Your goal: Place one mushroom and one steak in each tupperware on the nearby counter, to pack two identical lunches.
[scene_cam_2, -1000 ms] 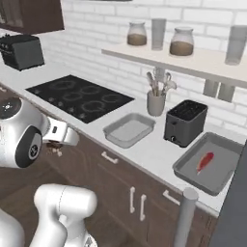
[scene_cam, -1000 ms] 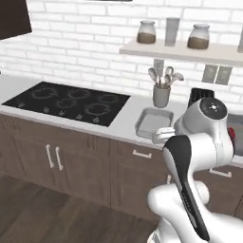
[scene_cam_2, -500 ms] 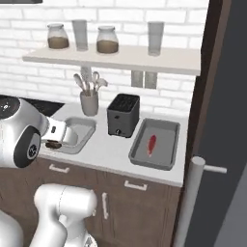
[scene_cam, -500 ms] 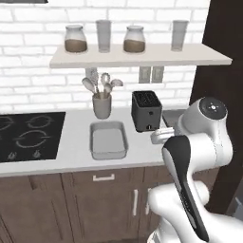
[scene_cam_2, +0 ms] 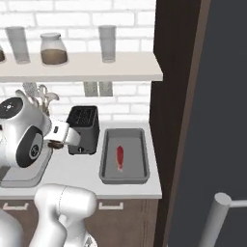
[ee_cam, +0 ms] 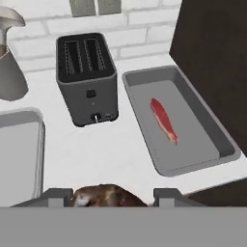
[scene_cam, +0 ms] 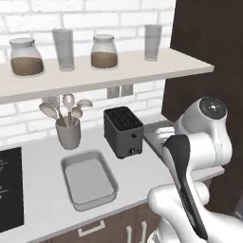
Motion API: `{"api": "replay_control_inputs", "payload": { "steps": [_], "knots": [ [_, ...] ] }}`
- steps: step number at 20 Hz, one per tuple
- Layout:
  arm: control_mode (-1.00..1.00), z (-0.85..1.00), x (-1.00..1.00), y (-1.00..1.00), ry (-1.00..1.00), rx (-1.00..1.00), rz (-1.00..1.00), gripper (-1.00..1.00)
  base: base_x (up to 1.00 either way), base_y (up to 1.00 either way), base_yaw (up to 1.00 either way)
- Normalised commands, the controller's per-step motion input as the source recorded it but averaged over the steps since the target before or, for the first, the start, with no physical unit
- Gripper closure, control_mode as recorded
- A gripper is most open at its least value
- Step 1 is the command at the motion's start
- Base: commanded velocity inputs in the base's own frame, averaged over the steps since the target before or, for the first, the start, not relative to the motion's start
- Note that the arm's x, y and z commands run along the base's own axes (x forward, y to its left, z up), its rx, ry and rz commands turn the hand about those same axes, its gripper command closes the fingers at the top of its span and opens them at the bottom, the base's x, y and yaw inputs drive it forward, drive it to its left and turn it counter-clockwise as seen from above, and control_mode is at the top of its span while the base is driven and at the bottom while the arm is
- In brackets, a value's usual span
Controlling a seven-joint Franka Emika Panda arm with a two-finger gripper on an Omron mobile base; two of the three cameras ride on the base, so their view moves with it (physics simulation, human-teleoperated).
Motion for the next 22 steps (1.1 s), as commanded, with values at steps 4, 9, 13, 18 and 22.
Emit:
{"api": "replay_control_inputs", "payload": {
  "steps": [4,9,13,18,22],
  "knots": [
    [-1.0,-0.37,0.66,-0.02,-0.1,-0.03,-0.37,1.0,0.0,0.0,0.0],
    [-1.0,-0.3,0.62,-0.42,0.0,0.0,-0.32,1.0,0.0,0.0,0.0],
    [-1.0,-0.36,0.49,-0.93,0.09,0.06,-0.26,1.0,0.0,0.0,0.0],
    [-1.0,-0.26,0.5,-0.57,0.21,0.14,-0.12,1.0,0.0,0.0,0.0],
    [-1.0,-0.29,0.54,-0.15,0.1,0.02,-0.04,1.0,0.0,0.0,0.0]
  ]
}}
